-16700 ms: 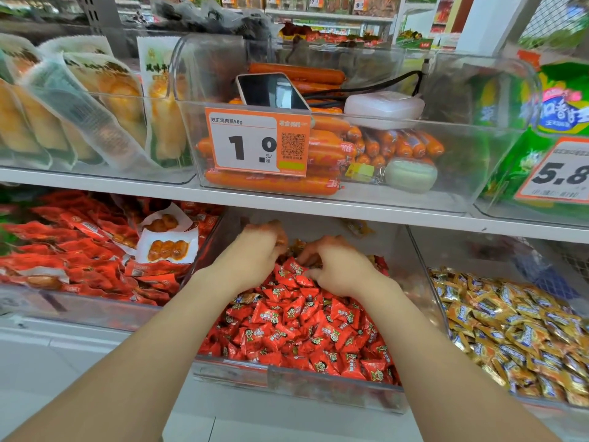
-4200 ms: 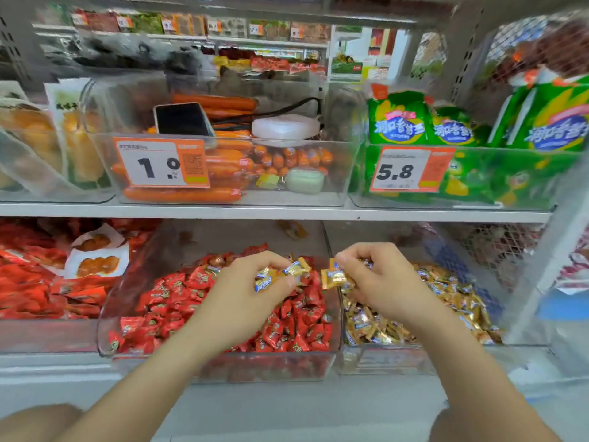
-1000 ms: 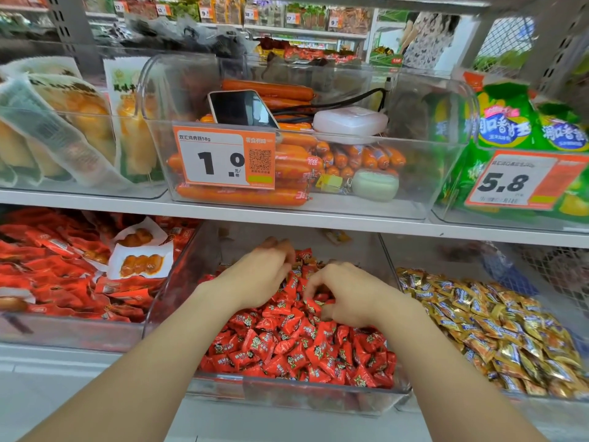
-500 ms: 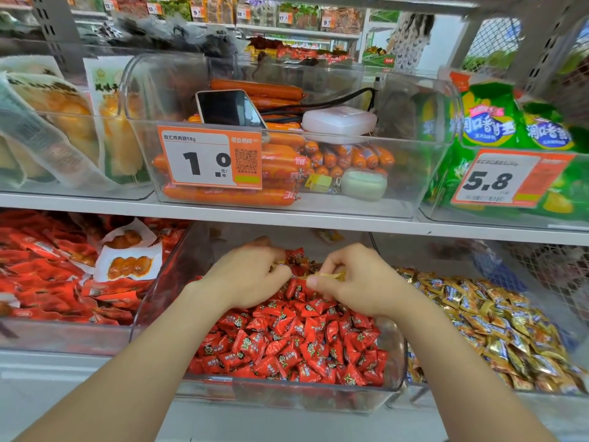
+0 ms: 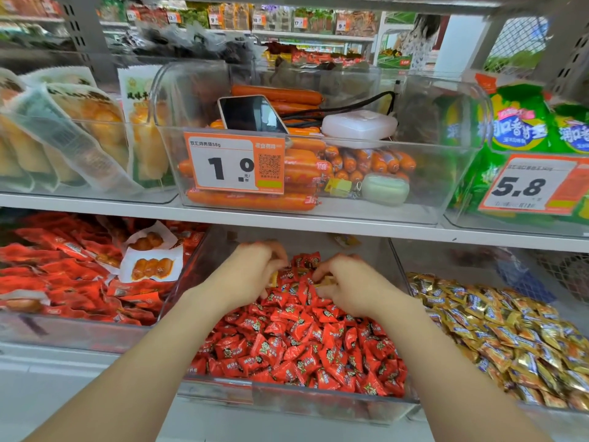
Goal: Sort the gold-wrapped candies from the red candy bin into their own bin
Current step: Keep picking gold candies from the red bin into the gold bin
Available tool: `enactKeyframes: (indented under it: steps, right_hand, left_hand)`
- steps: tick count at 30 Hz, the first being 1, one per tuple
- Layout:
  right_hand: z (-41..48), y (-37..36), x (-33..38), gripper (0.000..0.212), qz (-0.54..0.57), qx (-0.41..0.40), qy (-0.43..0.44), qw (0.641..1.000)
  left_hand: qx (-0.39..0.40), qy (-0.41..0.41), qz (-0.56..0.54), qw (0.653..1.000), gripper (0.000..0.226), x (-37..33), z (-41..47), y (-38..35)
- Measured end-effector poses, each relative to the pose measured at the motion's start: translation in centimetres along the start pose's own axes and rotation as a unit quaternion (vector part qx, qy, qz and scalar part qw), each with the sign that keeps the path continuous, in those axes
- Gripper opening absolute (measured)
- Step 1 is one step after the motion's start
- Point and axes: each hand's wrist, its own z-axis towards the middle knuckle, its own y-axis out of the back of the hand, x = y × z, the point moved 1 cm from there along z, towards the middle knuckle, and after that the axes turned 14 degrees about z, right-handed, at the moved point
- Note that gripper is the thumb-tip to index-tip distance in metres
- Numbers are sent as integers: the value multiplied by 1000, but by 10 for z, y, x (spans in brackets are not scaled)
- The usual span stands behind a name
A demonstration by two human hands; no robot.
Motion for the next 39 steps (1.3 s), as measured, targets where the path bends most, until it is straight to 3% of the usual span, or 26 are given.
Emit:
enactKeyframes:
  steps: [4,8,12,14,17,19,25,29,36,39]
  right_hand:
    - [2,-2,3,7,28,24,3,999]
    - [-4,11,6,18,67,-24,-5,997]
    - [-9,21,6,25,52,-95,-23,994]
    - [-12,21,4,29,13,-107,-24,994]
    - [-15,16,-3,18,2,-78,-22,997]
    - [-13,13,-5,18,-15,-63,-25,998]
    - [0,-4,-2,34,-105,-38,-63,992]
    - [12,-10,-1,38,-80,-42,-87,992]
    - [9,13,11,40,83,-40,-94,991]
    - [-5,22,16,28,90,-13,-109,990]
  left_hand:
    - [29,-17,31,999,36,4,4,-6]
    - [19,-1,45,999,19,-3,8,-10]
    - [57,-8,167,984,11,-10,9,-15]
    - [89,-22,167,982,23,-12,11,-17]
    - [116,-53,171,977,50,-17,15,-17]
    - [117,-66,190,973,55,-21,17,-19]
    - [114,-61,204,970,28,-18,19,-27]
    - [78,-20,130,988,21,-14,19,-20]
    - [-23,42,120,992,56,8,19,-12]
    - [-37,12,109,993,39,16,20,-19]
